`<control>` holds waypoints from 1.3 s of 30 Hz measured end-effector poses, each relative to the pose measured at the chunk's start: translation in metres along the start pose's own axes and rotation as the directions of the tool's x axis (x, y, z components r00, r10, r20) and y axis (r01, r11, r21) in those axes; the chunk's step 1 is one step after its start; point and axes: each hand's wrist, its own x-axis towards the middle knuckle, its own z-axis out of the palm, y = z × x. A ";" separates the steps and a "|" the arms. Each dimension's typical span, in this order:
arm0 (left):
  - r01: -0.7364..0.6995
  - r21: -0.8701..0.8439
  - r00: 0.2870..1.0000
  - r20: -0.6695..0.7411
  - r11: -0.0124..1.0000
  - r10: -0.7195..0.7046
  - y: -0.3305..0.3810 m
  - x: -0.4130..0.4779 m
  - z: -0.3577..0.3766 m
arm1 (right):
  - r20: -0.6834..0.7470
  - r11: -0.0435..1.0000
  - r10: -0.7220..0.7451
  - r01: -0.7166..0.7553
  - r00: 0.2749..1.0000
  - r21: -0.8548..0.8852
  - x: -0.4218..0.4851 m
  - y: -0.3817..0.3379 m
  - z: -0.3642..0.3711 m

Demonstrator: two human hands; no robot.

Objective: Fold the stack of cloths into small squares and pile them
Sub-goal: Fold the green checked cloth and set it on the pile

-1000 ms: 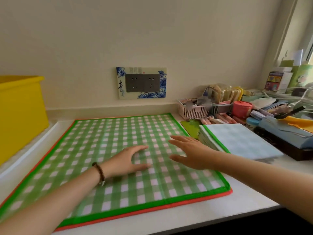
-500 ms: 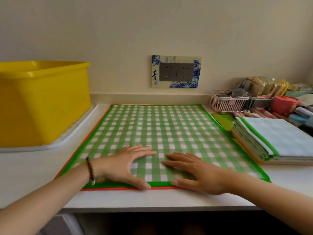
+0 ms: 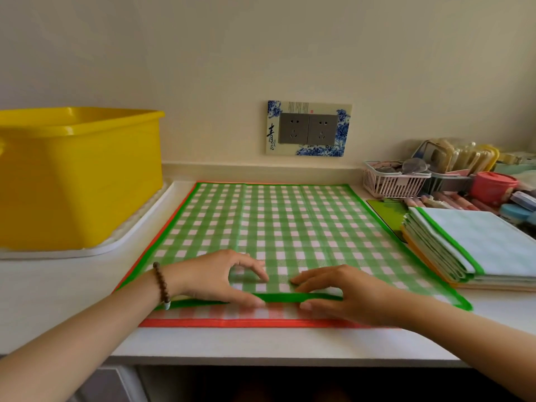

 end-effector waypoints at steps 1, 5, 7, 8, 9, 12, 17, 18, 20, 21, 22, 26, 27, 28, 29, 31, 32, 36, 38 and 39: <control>-0.014 -0.018 1.000 -0.020 1.000 0.013 0.001 0.001 -0.003 | -0.029 1.000 0.009 -0.009 1.000 -0.010 0.002 0.000 -0.002; -0.055 -0.060 0.996 -0.070 0.997 0.050 0.004 0.012 -0.018 | -0.079 0.994 0.010 -0.018 0.997 -0.104 0.015 -0.006 -0.020; -0.068 -0.052 0.990 -0.126 0.996 0.061 0.006 0.019 -0.030 | -0.125 0.983 0.003 -0.026 0.992 -0.182 0.024 -0.008 -0.034; -0.068 -0.026 0.984 -0.164 0.997 0.063 0.007 0.023 -0.037 | -0.160 0.973 0.008 -0.044 0.987 -0.225 0.028 -0.009 -0.042; -0.060 0.015 0.977 -0.204 0.998 0.062 0.007 0.026 -0.045 | -0.202 0.961 0.008 -0.064 0.979 -0.271 0.033 -0.009 -0.051; -0.015 0.147 0.944 -0.325 0.989 0.063 0.007 0.037 -0.067 | -0.341 0.895 -0.023 -0.133 0.940 -0.427 0.051 -0.008 -0.072; 0.190 0.378 0.812 -0.579 0.906 0.072 0.003 0.057 -0.084 | -0.538 0.895 -0.005 -0.237 0.843 -0.378 0.089 0.011 -0.081; 0.202 0.399 0.781 -0.616 0.894 0.099 0.000 0.062 -0.083 | -0.550 0.897 0.007 -0.248 0.835 -0.365 0.097 0.017 -0.081; 0.173 0.406 0.730 -0.665 0.897 0.160 -0.007 0.072 -0.081 | -0.570 0.901 0.032 -0.271 0.821 -0.339 0.112 0.031 -0.078; 0.153 0.397 0.715 -0.677 0.905 0.176 -0.011 0.076 -0.080 | -0.583 0.904 0.046 -0.282 0.811 -0.321 0.120 0.038 -0.076; 0.138 0.385 0.711 -0.680 0.912 0.179 -0.015 0.081 -0.077 | -0.595 0.907 0.058 -0.291 0.801 -0.303 0.127 0.045 -0.074; 0.158 0.366 0.800 -0.592 0.917 0.099 -0.027 0.096 -0.059 | -0.595 0.908 0.105 -0.321 0.797 -0.269 0.153 0.068 -0.067; 0.164 0.361 0.835 -0.547 0.918 0.066 -0.029 0.099 -0.055 | -0.592 0.907 0.115 -0.327 0.798 -0.266 0.158 0.072 -0.065; 0.169 0.349 0.865 -0.500 0.922 0.030 -0.031 0.102 -0.051 | -0.587 0.904 0.127 -0.337 0.800 -0.263 0.164 0.076 -0.063; 0.179 0.333 0.889 -0.458 0.926 -0.007 -0.033 0.105 -0.047 | -0.578 0.901 0.141 -0.346 0.804 -0.262 0.169 0.080 -0.061; 0.204 0.318 0.914 -0.400 0.926 -0.064 -0.038 0.110 -0.040 | -0.560 0.899 0.176 -0.364 0.810 -0.243 0.177 0.087 -0.056; 0.217 0.318 0.919 -0.384 0.923 -0.084 -0.041 0.112 -0.036 | -0.558 0.903 0.195 -0.369 0.807 -0.218 0.179 0.089 -0.053; 0.258 0.286 0.927 -0.343 0.923 -0.153 -0.052 0.119 -0.023 | -0.569 0.936 0.218 -0.336 0.793 -0.110 0.181 0.088 -0.037; 0.279 0.266 0.927 -0.325 0.923 -0.187 -0.056 0.121 -0.016 | -0.524 0.951 0.223 -0.300 0.822 -0.067 0.181 0.080 -0.024; 0.293 0.260 0.926 -0.318 0.920 -0.204 -0.057 0.122 -0.013 | -0.492 0.957 0.222 -0.286 0.842 -0.058 0.181 0.074 -0.017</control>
